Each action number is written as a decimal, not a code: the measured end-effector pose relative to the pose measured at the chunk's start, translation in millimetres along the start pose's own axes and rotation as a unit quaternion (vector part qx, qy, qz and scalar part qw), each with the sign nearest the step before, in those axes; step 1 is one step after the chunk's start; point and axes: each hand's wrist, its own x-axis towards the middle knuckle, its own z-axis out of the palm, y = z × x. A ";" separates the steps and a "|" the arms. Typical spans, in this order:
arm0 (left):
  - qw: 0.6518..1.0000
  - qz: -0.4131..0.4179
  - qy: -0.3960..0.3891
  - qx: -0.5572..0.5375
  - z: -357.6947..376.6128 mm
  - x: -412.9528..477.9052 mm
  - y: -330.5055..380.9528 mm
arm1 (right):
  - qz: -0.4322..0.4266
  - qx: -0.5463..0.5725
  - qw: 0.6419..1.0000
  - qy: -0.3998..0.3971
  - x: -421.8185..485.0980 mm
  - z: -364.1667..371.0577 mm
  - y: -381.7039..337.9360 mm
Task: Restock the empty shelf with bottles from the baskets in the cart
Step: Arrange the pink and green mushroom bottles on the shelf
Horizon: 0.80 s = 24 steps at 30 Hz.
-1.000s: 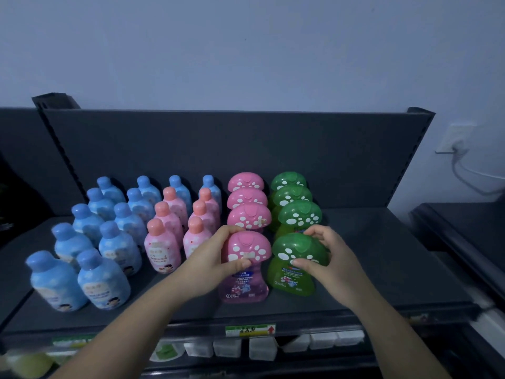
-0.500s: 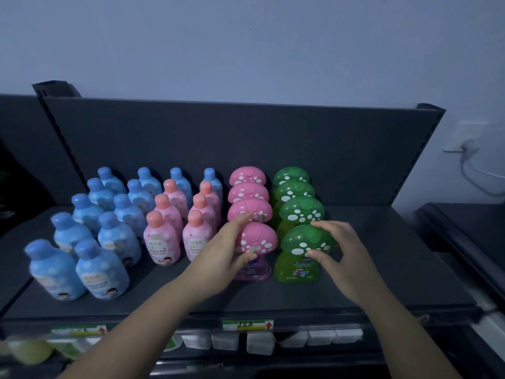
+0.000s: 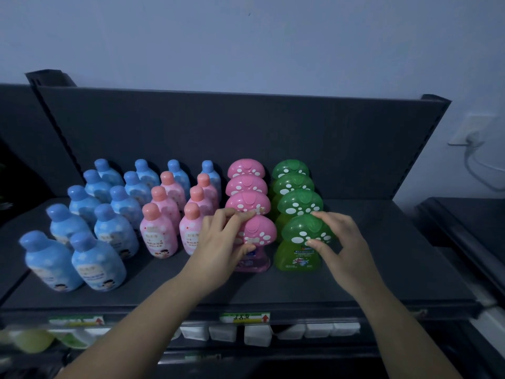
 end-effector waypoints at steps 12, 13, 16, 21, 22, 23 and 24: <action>1.000 -0.018 -0.022 -0.003 -2.5 -1.3 -0.3 | 0.015 0.032 0.999 -0.019 2.4 -0.4 5.1; 1.000 -0.019 -0.023 -0.004 -2.5 -1.3 -0.3 | 0.016 0.035 0.999 -0.020 2.5 -0.6 5.7; 1.000 -0.022 -0.023 -0.001 -2.2 -2.1 0.0 | 0.018 0.037 0.999 -0.030 3.6 -1.7 7.9; 0.999 -0.030 -0.028 -0.004 -2.1 -4.7 0.4 | 0.013 0.051 0.998 -0.028 4.2 0.3 10.3; 0.999 -0.028 -0.028 -0.002 -2.3 -4.4 0.2 | 0.012 0.055 0.998 -0.027 4.4 0.7 10.4; 0.999 -0.027 -0.028 0.002 -2.7 -3.8 -0.1 | 0.010 0.060 0.998 -0.027 4.8 0.9 10.1; 0.999 -0.024 -0.030 0.007 -3.3 -3.3 -0.6 | 0.009 0.065 0.997 -0.029 5.5 1.1 9.7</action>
